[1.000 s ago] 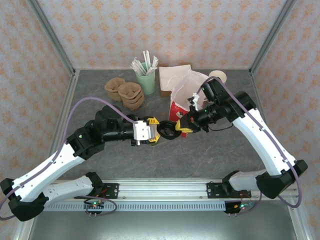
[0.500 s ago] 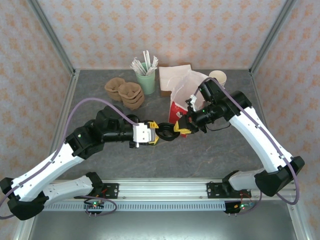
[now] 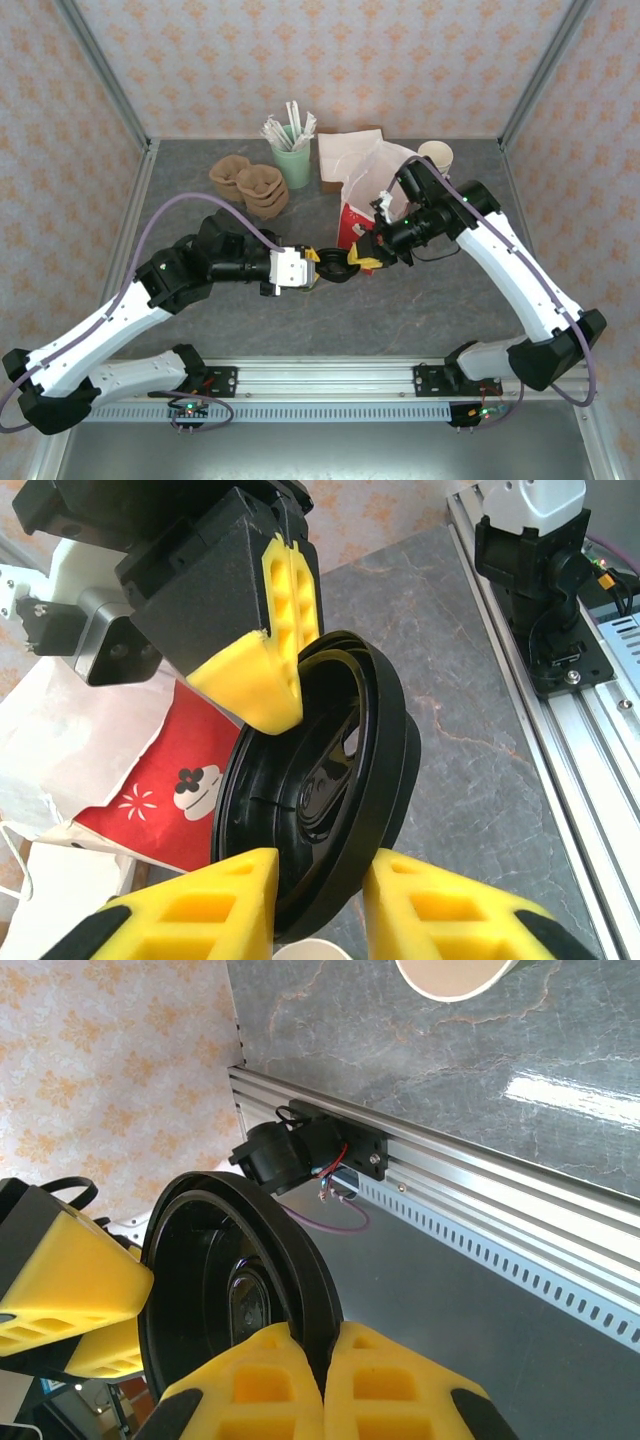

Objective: Pack the takeout coffee

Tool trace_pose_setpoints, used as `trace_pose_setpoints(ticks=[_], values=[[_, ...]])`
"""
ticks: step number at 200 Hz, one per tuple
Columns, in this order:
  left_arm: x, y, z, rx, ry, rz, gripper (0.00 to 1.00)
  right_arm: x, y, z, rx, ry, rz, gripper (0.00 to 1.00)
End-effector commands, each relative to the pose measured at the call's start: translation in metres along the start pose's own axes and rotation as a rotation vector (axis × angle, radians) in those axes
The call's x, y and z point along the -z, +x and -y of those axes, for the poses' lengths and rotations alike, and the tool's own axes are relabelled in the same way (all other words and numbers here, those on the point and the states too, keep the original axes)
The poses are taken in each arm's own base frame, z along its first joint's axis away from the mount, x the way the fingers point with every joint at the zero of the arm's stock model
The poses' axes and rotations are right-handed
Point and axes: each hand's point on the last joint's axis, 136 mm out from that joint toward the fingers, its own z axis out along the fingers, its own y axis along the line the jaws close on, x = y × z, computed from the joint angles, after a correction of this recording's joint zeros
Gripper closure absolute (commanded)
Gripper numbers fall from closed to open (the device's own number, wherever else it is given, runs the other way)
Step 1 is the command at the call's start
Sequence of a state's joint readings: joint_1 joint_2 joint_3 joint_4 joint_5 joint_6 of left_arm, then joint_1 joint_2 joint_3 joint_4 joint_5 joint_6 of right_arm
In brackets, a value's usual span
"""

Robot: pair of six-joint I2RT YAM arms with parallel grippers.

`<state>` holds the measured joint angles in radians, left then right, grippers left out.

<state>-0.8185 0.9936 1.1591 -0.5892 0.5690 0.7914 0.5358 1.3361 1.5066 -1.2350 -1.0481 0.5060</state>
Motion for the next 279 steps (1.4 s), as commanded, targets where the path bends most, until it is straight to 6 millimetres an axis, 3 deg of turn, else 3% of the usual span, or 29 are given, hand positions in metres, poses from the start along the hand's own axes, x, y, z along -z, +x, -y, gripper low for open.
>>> trace_pose_setpoints(ticks=[1,44,66,107,145,181,204,225,250,279], values=[[0.003,-0.007,-0.002,-0.003,0.004,0.002,0.76,-0.001,0.005,-0.004,0.013,-0.025,-0.033,1.00],[-0.001,-0.007,-0.001,0.048,0.026,0.002,0.81,0.000,-0.002,-0.011,0.020,-0.046,-0.010,1.00],[-0.006,-0.005,-0.001,0.087,0.031,-0.005,0.86,0.002,-0.006,-0.016,0.031,-0.062,0.012,0.93],[-0.007,-0.005,-0.007,0.161,-0.014,0.023,0.88,0.018,-0.020,-0.021,0.064,-0.037,0.152,0.71],[-0.008,0.000,-0.013,0.255,-0.050,0.011,0.88,0.031,-0.036,-0.010,0.078,0.062,0.278,0.66],[-0.004,0.011,-0.028,0.469,-0.069,-0.015,0.91,0.051,-0.047,0.001,0.104,0.135,0.450,0.65],[-0.002,0.016,-0.035,0.590,-0.080,-0.022,0.91,0.061,-0.053,0.003,0.118,0.146,0.540,0.65],[-0.002,0.026,-0.040,0.723,-0.092,-0.036,0.91,0.074,-0.045,-0.007,0.179,0.081,0.616,0.66],[0.001,0.047,-0.046,0.903,-0.152,-0.048,0.94,0.068,-0.038,-0.015,0.219,-0.003,0.652,0.67],[0.006,0.069,-0.042,1.095,-0.203,-0.031,0.93,0.038,-0.031,-0.012,0.239,-0.018,0.640,0.68]])
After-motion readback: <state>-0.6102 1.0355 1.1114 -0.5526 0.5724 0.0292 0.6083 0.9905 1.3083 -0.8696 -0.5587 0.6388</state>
